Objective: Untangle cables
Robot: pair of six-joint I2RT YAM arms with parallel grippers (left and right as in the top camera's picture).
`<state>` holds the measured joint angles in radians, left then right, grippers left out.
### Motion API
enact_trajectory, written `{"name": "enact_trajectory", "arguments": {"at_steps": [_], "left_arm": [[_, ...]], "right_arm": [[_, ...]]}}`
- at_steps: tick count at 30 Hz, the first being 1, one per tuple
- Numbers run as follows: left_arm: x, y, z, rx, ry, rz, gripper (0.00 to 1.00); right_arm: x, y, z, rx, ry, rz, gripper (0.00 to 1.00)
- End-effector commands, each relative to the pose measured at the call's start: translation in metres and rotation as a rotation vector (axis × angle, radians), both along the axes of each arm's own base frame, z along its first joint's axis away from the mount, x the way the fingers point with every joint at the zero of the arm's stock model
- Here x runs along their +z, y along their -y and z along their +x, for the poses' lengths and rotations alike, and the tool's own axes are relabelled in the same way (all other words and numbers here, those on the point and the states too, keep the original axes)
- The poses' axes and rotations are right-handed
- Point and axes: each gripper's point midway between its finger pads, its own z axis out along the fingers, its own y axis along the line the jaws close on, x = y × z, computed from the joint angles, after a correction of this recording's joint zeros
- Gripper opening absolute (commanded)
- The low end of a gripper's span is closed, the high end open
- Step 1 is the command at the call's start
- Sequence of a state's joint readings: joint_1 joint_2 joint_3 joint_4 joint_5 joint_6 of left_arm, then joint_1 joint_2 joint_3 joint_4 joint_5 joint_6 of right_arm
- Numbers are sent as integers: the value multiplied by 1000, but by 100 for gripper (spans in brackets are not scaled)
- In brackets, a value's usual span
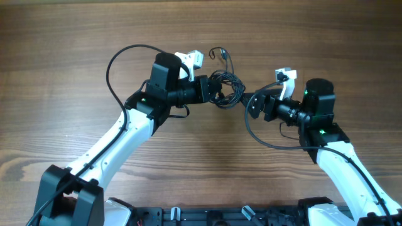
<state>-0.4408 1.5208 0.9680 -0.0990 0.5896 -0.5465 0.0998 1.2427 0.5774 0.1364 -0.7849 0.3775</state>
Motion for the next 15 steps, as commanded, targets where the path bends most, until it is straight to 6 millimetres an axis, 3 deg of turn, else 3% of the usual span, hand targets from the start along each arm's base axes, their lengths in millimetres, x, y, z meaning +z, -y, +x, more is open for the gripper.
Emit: {"name": "enact_trajectory", "arguments": {"at_steps": [1,7,10,15], "left_arm": [[-8,-17,14,41,137,160,4],[-12,-26,23,97,153,205,4],[-11,-24,20,83,148,195,4],[-8,-9,3,-19,105,121,4]], "right_arm": [[27,-9,-17,182,114,81,84],[46,1,-23,247,181,145,80],[40,-11,-28,304,233,104,76],[25,-20,-12,213,229,9,73]]}}
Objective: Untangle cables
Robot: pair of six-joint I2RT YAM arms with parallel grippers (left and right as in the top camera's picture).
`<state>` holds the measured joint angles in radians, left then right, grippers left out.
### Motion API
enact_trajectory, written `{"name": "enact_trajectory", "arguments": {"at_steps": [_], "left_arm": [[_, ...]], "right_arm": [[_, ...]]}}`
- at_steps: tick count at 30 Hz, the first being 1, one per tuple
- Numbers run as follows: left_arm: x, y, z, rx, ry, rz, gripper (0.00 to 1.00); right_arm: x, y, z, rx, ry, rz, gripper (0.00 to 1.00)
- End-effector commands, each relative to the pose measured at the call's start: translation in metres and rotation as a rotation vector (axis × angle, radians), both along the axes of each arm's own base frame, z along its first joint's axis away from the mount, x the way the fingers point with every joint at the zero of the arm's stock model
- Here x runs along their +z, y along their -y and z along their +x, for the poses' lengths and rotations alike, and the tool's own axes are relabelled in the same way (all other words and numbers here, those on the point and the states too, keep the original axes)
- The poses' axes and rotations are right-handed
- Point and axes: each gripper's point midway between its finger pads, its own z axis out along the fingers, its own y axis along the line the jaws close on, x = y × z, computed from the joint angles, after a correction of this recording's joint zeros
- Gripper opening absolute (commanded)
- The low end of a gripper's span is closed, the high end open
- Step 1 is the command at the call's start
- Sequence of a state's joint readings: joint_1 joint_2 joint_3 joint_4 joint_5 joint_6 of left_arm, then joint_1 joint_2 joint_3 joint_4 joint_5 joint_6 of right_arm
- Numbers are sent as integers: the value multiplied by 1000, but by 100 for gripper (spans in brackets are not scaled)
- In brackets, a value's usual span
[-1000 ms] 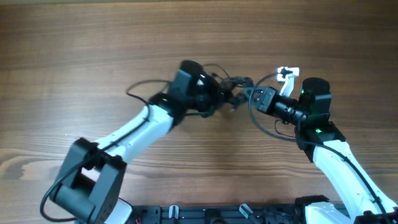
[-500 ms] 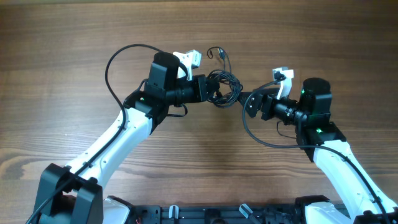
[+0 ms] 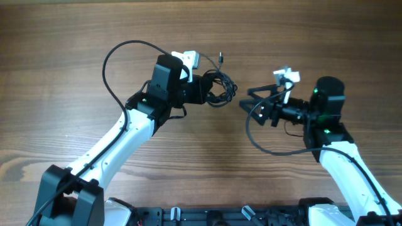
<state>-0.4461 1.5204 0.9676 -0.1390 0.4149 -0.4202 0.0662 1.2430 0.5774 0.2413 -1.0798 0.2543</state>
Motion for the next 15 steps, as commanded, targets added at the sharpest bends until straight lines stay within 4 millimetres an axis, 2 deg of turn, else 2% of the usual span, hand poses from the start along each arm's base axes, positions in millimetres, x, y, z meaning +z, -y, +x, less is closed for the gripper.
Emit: {"name": "enact_trajectory", "arguments": {"at_steps": [1,5,10,15], "left_arm": [[7,10,-14,-86,-13,-40,4],[0,8,-20,-90,-51,-29,4],[5,16,-30,-148,-75,-75,4],[5,16,-29,-146,-74,-77,4]], "right_arm": [[-10,-4,16,-76,48,-79,73],[-8,-7,18,-87,76,-89,71],[-14,-7,20,-91,56,-95,64],[-16,-17,4,10,13,-53,55]]}}
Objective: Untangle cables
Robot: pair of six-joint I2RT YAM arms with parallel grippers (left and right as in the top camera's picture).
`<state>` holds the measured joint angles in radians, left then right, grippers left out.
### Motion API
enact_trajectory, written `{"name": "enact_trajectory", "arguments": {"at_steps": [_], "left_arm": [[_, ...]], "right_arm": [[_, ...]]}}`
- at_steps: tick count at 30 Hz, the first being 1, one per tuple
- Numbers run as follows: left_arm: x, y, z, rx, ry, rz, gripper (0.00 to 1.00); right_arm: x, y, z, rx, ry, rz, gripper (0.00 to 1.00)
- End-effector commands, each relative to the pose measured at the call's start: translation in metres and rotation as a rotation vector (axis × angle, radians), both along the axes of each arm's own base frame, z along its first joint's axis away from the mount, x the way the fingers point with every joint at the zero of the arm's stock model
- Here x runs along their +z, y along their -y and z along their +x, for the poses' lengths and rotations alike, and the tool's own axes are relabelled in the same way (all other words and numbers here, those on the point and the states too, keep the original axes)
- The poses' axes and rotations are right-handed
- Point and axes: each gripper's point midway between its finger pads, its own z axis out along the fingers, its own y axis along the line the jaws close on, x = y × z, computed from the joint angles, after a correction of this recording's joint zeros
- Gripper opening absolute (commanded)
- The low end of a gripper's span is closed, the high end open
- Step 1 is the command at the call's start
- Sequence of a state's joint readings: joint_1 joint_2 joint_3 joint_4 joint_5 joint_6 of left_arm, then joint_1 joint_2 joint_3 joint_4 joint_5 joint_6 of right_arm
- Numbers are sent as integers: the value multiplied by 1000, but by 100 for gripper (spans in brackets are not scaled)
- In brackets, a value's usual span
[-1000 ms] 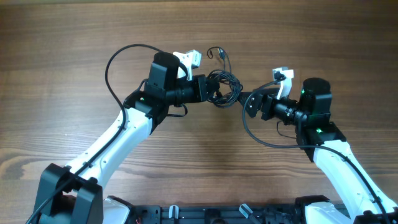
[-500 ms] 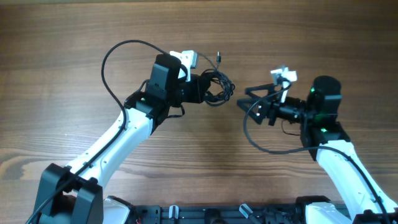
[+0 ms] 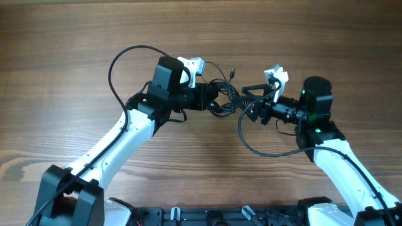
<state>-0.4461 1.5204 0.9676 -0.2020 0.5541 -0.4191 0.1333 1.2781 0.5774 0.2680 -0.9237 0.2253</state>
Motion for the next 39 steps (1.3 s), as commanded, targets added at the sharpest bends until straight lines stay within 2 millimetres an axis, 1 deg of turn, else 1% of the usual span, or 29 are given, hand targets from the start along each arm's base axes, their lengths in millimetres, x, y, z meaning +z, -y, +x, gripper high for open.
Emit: {"name": "enact_trajectory", "arguments": {"at_steps": [1,2,5,8,12,14,16,17,19,21,23,30,32,33,36,37,39], "left_arm": [[9,5,-4,-40,22,-25,4],[9,5,-4,-39,22,-25,4],[8,5,-4,-39,21,-25,4],[7,2,-1,13,-15,-28,4],[3,-5,7,99,-43,-13,4],[3,-6,9,115,-48,-12,4],[3,-10,12,130,-45,-9,4],[3,-13,14,137,-45,-10,4],[4,-18,17,163,-55,-18,4],[4,-23,20,186,-68,-25,4],[4,-25,22,192,-67,-24,4],[4,-27,23,197,-67,-25,4],[4,-27,23,197,-67,-25,4],[4,-27,23,197,-67,-25,4],[4,-27,23,199,-70,-26,4],[4,-27,23,207,-79,-32,4],[4,-27,23,210,-83,-34,4]], "right_arm": [[-1,-10,-12,84,-22,23,49],[-3,-11,-14,88,-33,22,42],[-11,-12,-19,95,-86,17,20],[-16,-12,-24,99,-127,14,5],[-18,-13,-27,109,-145,18,5],[-29,-6,-19,35,-177,-24,4],[-56,16,-4,-163,-291,-109,5],[-70,30,2,-278,-356,-155,5],[-98,65,6,-508,-485,-240,4],[-113,93,5,-658,-556,-302,4],[-121,113,2,-745,-592,-335,4],[-124,151,4,-866,-636,-311,4],[-123,151,5,-855,-640,-292,5],[-121,145,5,-829,-644,-274,8],[-112,118,1,-683,-659,-183,21],[-107,107,-1,-619,-666,-143,26],[-92,82,-7,-448,-621,-81,33]]}}
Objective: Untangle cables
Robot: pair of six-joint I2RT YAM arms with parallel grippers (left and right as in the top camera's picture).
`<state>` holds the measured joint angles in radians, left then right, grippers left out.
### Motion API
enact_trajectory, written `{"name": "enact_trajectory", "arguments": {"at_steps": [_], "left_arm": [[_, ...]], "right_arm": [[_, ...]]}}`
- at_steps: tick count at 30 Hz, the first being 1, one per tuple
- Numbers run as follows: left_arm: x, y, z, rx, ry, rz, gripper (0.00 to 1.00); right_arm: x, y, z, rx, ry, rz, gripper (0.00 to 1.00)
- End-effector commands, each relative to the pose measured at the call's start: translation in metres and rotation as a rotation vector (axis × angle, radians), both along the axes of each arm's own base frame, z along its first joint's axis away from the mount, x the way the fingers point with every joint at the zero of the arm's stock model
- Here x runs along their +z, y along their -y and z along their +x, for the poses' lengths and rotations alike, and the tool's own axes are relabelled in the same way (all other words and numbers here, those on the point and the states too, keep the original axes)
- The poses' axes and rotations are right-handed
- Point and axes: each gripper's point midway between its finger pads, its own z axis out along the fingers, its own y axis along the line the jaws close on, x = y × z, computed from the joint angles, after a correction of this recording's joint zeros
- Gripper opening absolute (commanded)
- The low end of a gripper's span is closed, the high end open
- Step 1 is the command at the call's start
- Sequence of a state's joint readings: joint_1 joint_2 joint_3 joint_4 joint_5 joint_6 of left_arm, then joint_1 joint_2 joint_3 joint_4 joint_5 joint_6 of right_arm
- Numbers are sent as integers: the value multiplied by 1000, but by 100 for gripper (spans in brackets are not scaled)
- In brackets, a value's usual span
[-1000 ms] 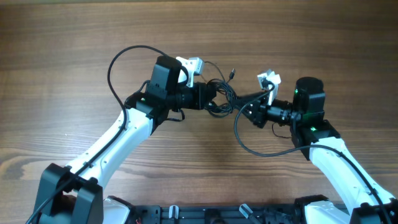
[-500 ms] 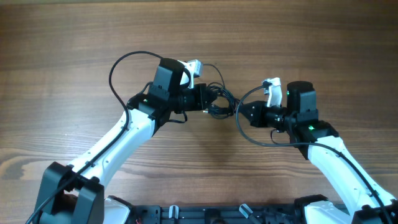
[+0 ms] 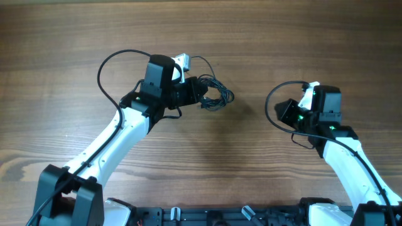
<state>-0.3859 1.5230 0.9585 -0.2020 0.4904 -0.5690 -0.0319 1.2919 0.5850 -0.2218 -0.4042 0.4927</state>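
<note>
A tangled bundle of thin black cables (image 3: pixel 217 96) hangs at the tip of my left gripper (image 3: pixel 202 94), which is shut on it just left of the table's middle. One thin strand (image 3: pixel 204 61) arcs up from the bundle past the white wrist camera. My right gripper (image 3: pixel 284 112) is far off to the right, well apart from the bundle, pointing left. Its jaws are dark and small here, so I cannot tell how they stand or whether they hold anything. A black cable loop (image 3: pixel 269 103) curves around the right gripper's front.
The wooden table (image 3: pixel 239 37) spreads all around. A large black loop (image 3: pixel 102 78) arcs out from the left arm to its left. The arm bases sit at the near edge (image 3: pixel 207 216).
My right gripper has drawn back to the right, away from the bundle, and no thin strand shows between it and the bundle. My left gripper moved slightly left with the bundle.
Both grippers met at the bundle in the middle. Then they stood apart, the right one with a thin strand at its tip. They came close again, and now the right gripper is far right while the left keeps the bundle.
</note>
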Motion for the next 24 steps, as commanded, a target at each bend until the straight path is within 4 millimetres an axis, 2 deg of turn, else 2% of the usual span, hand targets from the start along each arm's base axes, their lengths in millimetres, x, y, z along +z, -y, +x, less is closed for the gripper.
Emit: {"name": "enact_trajectory", "arguments": {"at_steps": [1,6,14,21,24], "left_arm": [[12,2,3,20,14,-23,4],[11,-2,6,190,-141,-109,4],[11,-1,5,220,-178,-131,4],[8,8,1,215,-162,-102,4],[7,12,-1,211,-156,-92,4]], "right_arm": [[25,-49,-13,261,75,207,36],[39,-81,-21,399,128,261,42],[56,-118,-21,526,243,252,44],[54,-117,-17,511,253,219,44],[48,-110,-11,472,250,170,45]]}}
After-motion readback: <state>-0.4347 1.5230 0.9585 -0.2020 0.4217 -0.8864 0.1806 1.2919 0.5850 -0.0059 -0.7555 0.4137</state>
